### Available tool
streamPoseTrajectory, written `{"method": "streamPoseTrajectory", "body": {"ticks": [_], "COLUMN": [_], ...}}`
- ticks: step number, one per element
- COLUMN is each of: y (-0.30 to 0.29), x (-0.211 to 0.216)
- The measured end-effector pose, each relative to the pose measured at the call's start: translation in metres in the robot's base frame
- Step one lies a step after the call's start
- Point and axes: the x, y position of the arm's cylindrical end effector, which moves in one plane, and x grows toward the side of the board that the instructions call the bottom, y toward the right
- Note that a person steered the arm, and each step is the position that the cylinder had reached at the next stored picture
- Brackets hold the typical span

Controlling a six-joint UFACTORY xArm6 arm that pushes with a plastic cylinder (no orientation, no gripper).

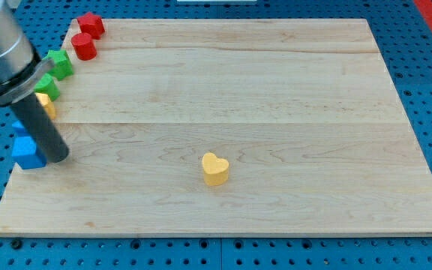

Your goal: Place the yellow heart below the blue cube

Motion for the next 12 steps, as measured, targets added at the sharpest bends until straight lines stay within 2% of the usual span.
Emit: {"method": "streamPoseTrajectory", "body": {"ticks": [1, 3, 4, 6, 8, 10, 12], "y": [0.059, 0.229, 0.241, 0.148, 0.186, 0.089, 0.086], "x": [-0.01, -0.01, 0.015, 0.056, 0.064, 0.077, 0.077]}}
